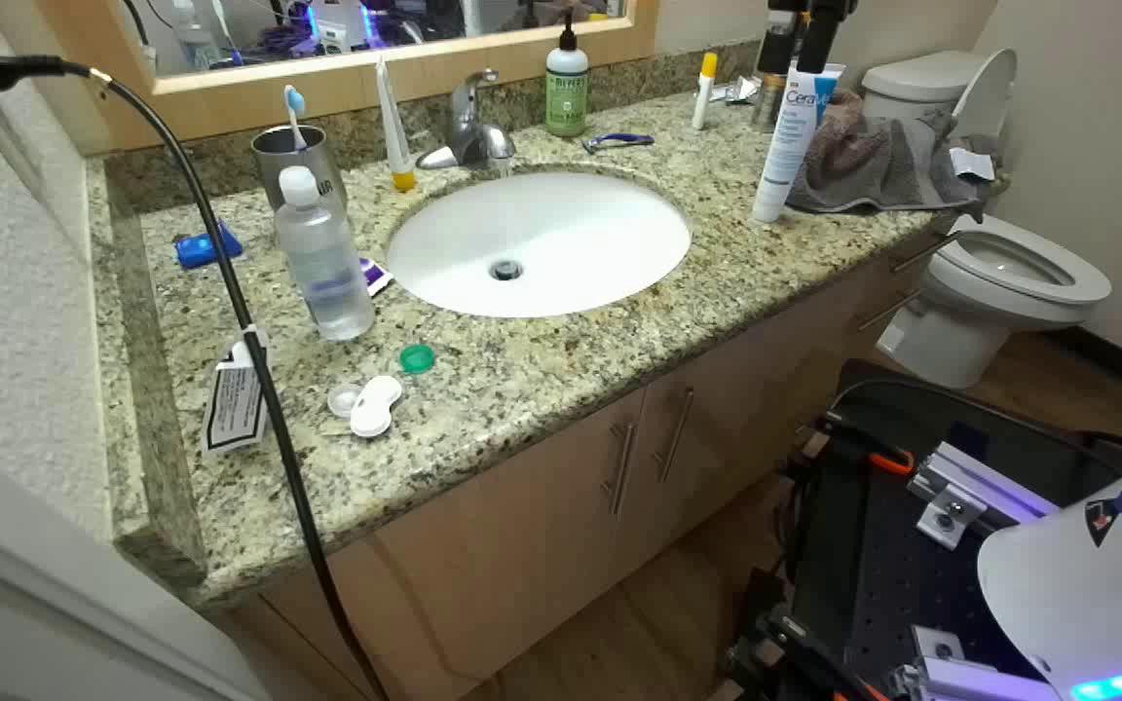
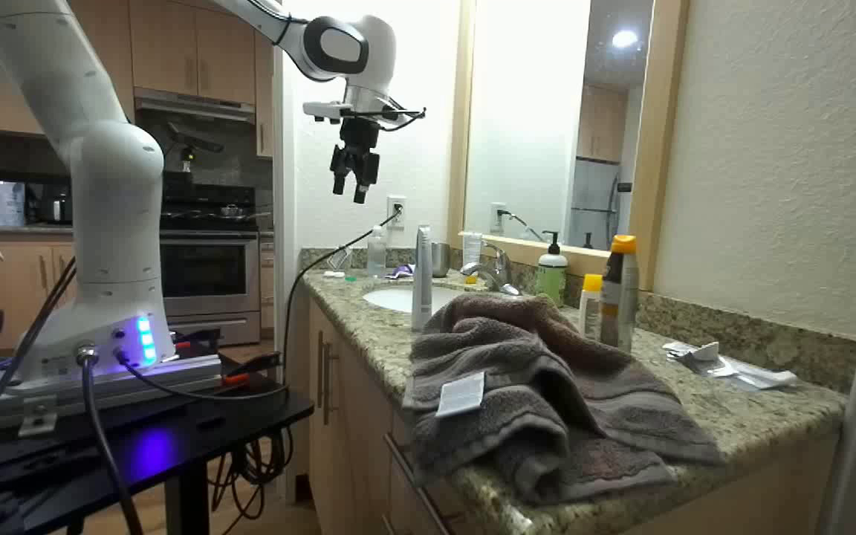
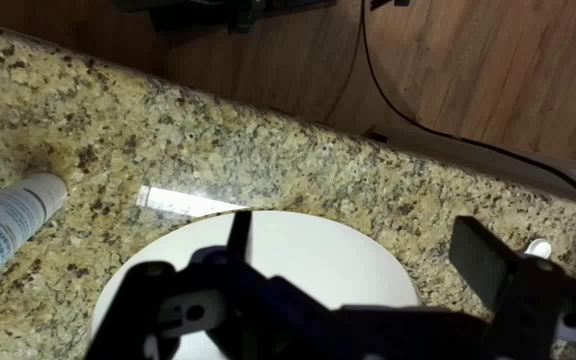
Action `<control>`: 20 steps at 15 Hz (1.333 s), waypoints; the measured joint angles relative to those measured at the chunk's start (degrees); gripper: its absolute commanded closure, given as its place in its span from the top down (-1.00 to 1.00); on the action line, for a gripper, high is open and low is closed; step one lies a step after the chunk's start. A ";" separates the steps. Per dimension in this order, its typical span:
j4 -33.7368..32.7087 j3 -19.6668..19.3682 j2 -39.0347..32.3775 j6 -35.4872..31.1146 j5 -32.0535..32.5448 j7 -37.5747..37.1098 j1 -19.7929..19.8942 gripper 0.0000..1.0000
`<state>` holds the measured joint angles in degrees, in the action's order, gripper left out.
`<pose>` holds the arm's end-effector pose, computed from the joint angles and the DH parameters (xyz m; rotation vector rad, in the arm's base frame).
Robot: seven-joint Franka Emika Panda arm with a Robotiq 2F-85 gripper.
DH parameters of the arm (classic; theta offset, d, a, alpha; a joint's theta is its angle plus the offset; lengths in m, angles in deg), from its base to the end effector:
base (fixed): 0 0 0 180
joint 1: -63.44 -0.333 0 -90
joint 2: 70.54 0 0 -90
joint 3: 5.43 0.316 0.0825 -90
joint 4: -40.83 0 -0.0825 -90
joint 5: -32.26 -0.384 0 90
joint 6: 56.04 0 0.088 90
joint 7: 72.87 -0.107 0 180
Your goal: Close the tap
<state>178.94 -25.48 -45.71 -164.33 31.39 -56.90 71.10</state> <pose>0.3603 -0.1939 0.4536 -2.9423 0.2542 0.0690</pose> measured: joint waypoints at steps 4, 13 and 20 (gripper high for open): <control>0.00 0.09 0.00 0.00 -0.06 0.00 0.07 1.00; -19.07 6.66 -20.10 -9.83 6.11 -9.28 -0.28 1.00; -33.98 9.35 -35.92 -10.63 18.53 -18.83 -1.37 1.00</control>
<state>144.96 -16.13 -81.63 -174.96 49.92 -75.73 69.73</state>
